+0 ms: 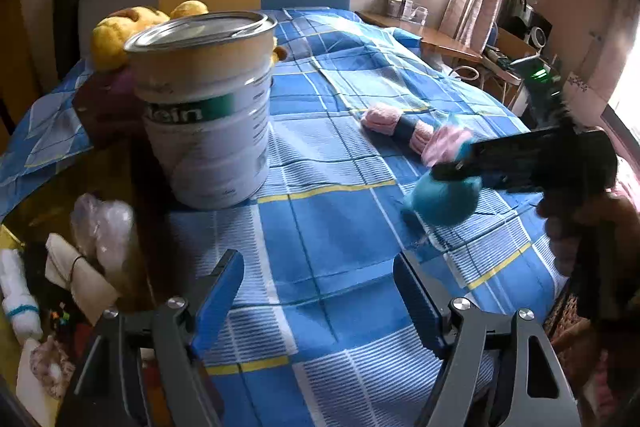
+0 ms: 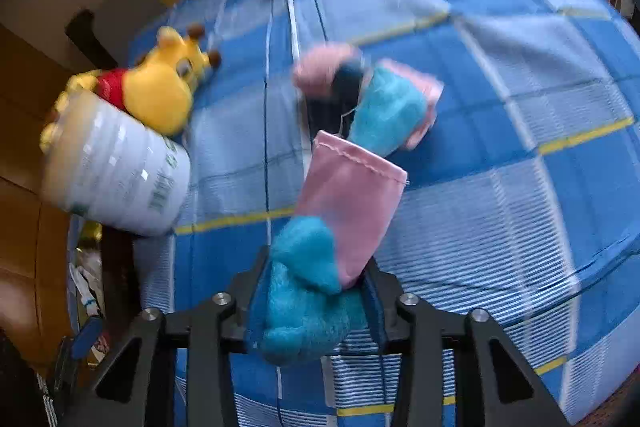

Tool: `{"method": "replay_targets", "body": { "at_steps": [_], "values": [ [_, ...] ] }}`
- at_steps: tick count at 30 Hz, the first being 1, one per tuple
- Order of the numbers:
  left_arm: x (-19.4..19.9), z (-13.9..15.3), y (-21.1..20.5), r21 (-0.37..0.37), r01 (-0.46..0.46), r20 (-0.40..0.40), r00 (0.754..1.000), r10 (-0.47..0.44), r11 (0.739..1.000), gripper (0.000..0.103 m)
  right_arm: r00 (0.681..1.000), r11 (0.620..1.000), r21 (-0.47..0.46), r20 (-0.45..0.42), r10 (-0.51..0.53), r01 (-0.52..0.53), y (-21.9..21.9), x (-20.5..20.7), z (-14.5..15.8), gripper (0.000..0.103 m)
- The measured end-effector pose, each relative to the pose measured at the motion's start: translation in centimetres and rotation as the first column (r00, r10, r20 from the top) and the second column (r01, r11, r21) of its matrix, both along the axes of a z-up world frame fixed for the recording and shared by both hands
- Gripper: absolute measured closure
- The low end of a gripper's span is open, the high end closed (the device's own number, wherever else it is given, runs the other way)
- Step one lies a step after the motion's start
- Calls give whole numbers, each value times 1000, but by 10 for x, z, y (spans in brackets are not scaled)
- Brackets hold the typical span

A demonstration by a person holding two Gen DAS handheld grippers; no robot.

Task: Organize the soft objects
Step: 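Grasp the blue plush in pink sleeve with the right tool while the left tool grasps the pink towel roll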

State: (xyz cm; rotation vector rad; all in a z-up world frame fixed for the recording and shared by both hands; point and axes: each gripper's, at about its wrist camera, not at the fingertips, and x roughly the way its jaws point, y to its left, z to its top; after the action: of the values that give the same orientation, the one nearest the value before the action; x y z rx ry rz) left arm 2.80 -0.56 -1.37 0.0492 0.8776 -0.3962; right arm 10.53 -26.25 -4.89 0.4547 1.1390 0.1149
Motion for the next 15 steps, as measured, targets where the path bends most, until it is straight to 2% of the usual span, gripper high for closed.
{"method": "replay_targets", "body": {
  "at_steps": [3,6,10,11,13,15],
  "values": [
    [6,1,-10,7,17,5,1000,-17,1000,25,985,988,-100,137,-103,117,-24,-12,30,64],
    [19,1,-29,-3,41,-12,999,-41,999,25,947,946,-178,225,-230,272,-54,-19,43,64],
    [43,0,-62,-28,73,-46,996,-74,997,25,922,905,-213,204,-328,369,-77,-18,25,64],
    [51,-1,-72,-39,80,-60,995,-83,996,25,919,902,-195,176,-354,385,-83,-17,20,64],
    [66,-4,-88,-63,92,-93,991,-97,994,26,897,894,-143,204,-393,424,-93,-22,24,64],
    [83,-8,-105,-88,90,-128,987,-101,992,26,886,882,-146,204,-416,448,-96,-25,23,63]
  ]
}}
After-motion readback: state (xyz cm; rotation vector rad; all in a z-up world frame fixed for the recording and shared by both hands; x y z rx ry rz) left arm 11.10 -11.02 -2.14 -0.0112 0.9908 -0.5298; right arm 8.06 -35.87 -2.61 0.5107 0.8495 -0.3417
